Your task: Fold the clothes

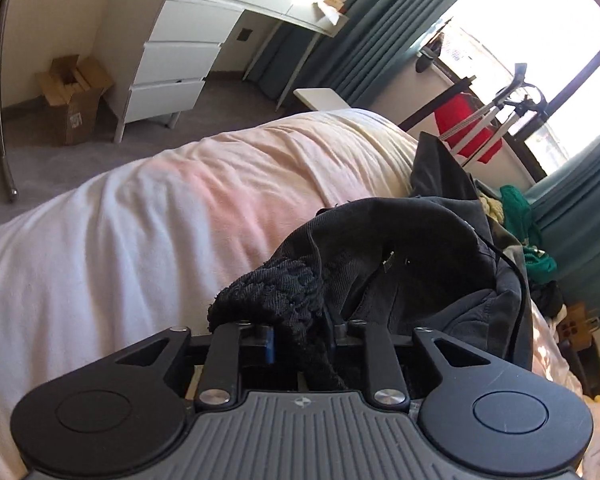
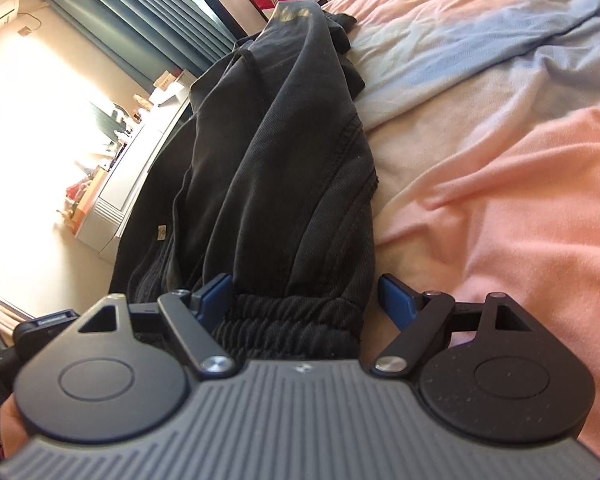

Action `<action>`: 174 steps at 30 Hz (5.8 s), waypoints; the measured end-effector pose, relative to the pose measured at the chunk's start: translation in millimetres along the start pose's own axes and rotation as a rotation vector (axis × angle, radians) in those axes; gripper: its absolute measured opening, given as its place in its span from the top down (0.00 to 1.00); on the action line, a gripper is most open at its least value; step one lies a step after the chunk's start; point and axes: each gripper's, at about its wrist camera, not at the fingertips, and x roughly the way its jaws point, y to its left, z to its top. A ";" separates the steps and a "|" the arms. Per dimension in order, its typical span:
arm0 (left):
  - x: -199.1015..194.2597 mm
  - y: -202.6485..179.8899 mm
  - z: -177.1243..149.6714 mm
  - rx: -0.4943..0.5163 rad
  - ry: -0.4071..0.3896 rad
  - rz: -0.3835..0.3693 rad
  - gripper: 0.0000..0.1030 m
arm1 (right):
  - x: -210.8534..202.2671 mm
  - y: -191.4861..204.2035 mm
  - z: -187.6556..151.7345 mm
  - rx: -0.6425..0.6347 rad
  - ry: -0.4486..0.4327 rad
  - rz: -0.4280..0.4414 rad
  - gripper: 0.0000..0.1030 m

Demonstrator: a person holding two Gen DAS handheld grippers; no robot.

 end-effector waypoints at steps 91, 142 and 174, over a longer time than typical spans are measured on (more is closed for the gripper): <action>-106.3 -96.0 -94.6 0.641 -0.233 -0.194 0.05 | -129.7 39.9 32.3 -0.413 -0.376 -0.071 0.16; -20.1 -256.0 -112.0 1.104 -0.121 -0.496 0.99 | -67.6 -74.3 76.0 -0.058 -0.247 -0.101 0.16; 56.2 -112.8 -95.5 0.608 0.004 -0.440 0.97 | 111.2 -112.8 181.6 0.219 -0.319 -0.060 0.41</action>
